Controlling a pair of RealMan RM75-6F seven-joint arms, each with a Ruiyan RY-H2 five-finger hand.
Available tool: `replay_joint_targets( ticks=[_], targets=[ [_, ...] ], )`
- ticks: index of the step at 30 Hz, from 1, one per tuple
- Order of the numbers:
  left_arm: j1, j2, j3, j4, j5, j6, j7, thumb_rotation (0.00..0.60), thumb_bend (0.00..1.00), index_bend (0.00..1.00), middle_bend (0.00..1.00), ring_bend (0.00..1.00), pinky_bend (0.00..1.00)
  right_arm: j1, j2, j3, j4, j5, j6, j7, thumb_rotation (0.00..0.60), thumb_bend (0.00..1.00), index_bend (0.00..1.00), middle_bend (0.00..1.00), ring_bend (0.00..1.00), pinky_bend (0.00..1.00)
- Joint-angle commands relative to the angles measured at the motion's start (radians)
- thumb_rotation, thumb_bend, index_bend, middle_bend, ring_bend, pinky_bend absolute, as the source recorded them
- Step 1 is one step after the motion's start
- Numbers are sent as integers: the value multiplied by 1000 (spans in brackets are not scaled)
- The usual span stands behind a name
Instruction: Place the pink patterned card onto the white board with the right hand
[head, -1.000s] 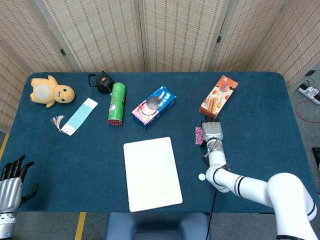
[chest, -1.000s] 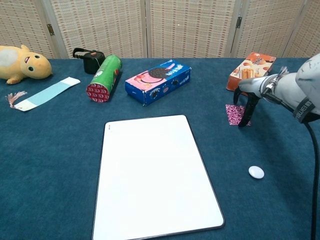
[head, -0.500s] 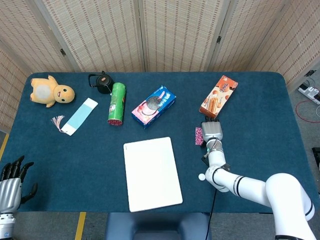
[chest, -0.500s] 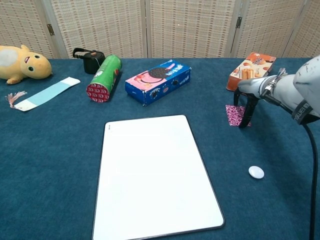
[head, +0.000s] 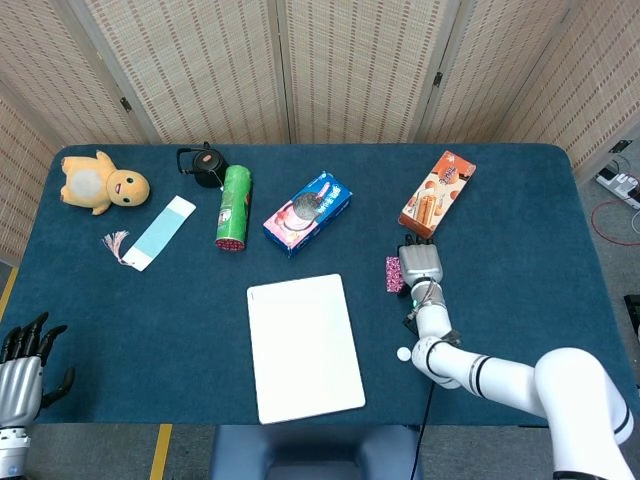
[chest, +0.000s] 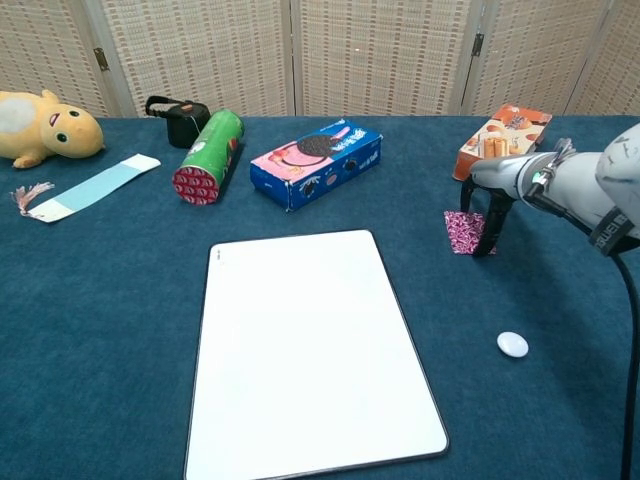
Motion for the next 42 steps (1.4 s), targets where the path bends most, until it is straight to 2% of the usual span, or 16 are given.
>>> replay_joint_targets(
  ticks=[1,6,13,19,26,35,42],
  targets=[
    [0,0,0,-2,1,1,0,600,448,214,62,94,0,-13,23,0,-28,-24,3,23,536,184,307,94,14,97],
    [0,1,-1,-4,5,4,1,600,448,214,62,94,0,-30,70,-2,-93,-65,14,55,535,183,307,94,13,97],
    [-2,2,-2,-12,9,5,10,600,448,214,62,94,0,-40,157,-9,-258,-147,47,85,536,184,307,94,10,97],
    [-2,4,-3,-18,9,8,16,600,448,214,62,94,0,-30,188,-14,-388,-216,62,105,537,183,307,95,12,97],
    [2,7,-2,-22,10,12,16,600,448,214,62,94,0,19,153,-24,-485,-246,68,89,536,184,307,95,17,97],
    [9,9,0,-20,6,15,12,600,448,214,62,94,0,118,52,-40,-502,-230,91,18,535,183,304,93,48,97],
    [15,14,1,-14,3,18,2,600,448,215,62,94,0,161,13,-53,-504,-206,125,-16,536,183,207,84,113,97]
  ],
)
